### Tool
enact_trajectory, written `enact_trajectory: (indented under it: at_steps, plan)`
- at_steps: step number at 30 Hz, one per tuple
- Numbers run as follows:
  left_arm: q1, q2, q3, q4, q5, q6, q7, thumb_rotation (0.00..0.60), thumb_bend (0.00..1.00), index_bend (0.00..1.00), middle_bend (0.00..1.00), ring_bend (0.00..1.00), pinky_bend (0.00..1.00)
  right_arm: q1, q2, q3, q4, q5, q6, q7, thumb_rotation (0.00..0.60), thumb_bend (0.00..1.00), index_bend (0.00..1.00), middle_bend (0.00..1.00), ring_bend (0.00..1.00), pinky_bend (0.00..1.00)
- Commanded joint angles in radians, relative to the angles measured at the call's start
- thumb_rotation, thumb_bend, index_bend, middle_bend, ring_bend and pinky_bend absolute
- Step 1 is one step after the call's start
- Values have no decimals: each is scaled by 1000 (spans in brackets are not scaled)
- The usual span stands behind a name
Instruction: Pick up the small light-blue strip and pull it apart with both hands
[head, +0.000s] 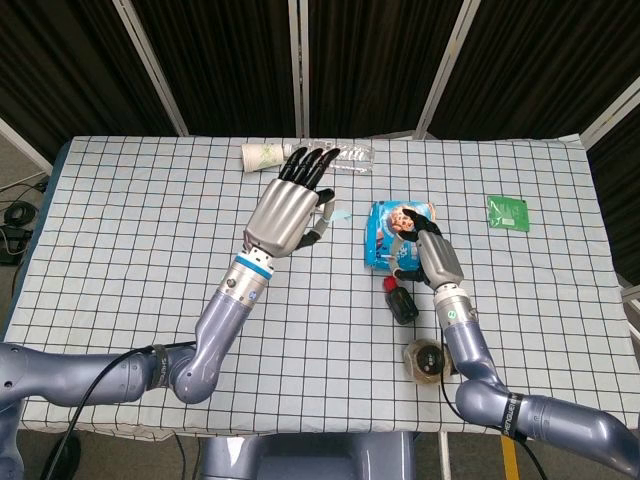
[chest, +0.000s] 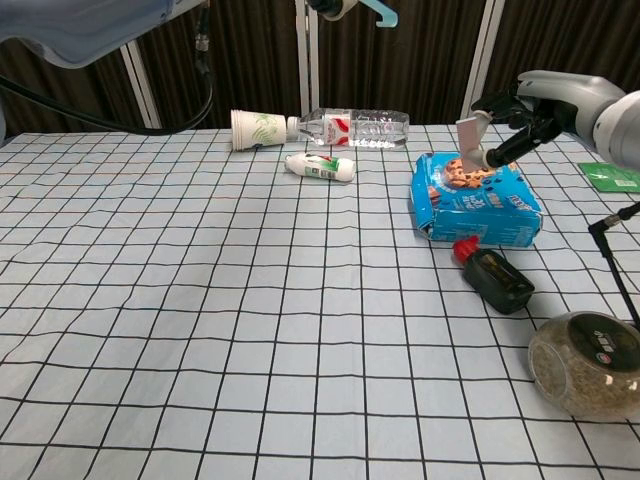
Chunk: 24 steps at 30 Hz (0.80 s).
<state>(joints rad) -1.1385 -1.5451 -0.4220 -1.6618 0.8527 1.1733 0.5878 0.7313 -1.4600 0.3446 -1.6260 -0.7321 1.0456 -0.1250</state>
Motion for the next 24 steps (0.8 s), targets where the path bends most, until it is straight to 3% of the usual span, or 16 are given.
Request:
enact_trajectory:
  at_steps: [1,5,8,9,10,11,12,13,14,15,16,18,24]
  plan:
    - [16,16,14,-13,-1,-1,-8,600,546,879,0,0,0,-9,11,-8,-11,-13,0,-2,600,406,766,64,0,0]
    - [56,68,55,-55,5,-10,-8,600,546,879,0,0,0,-23,32,-30,-26,-46,-9,-2,600,404,758,64,0,0]
    - [144,152,148,-110,30,-9,-25,600,531,866,0,0,0,-34,77,-82,-46,-85,-70,-14,600,392,700,56,0,0]
    - [165,171,168,-122,34,-19,-42,600,469,843,0,0,0,-35,85,-90,-48,-94,-82,-15,600,364,632,47,0,0]
    - [184,185,186,-128,35,-27,-61,600,353,796,0,0,0,-35,90,-98,-46,-103,-90,-18,600,325,563,37,0,0]
    - [206,198,206,-129,38,-37,-86,600,228,727,0,0,0,-35,94,-108,-42,-113,-99,-25,600,232,431,21,0,0]
    - [223,205,225,-125,47,-45,-105,600,178,682,0,0,0,-34,96,-115,-40,-120,-102,-31,600,123,286,8,0,0]
    - [240,212,241,-119,58,-52,-126,600,67,510,0,0,0,-35,96,-119,-39,-127,-101,-32,600,65,201,3,0,0]
    - [261,217,260,-109,74,-60,-157,600,22,376,0,0,0,-39,94,-123,-40,-138,-98,-30,600,11,105,0,0,0]
    - [274,220,270,-102,87,-65,-180,600,0,183,0,0,0,-42,94,-125,-42,-148,-93,-27,600,0,51,0,0,0]
    - [293,223,283,-93,101,-71,-212,600,0,59,0,0,0,-47,93,-129,-45,-162,-85,-26,600,0,31,0,0,0]
    - [315,228,297,-79,129,-70,-242,600,0,0,0,0,0,-55,95,-134,-53,-183,-69,-26,600,0,13,0,0,0]
    - [368,247,316,-69,201,-29,-291,600,0,0,0,0,0,-83,121,-142,-89,-253,-18,-20,600,0,14,0,0,0]
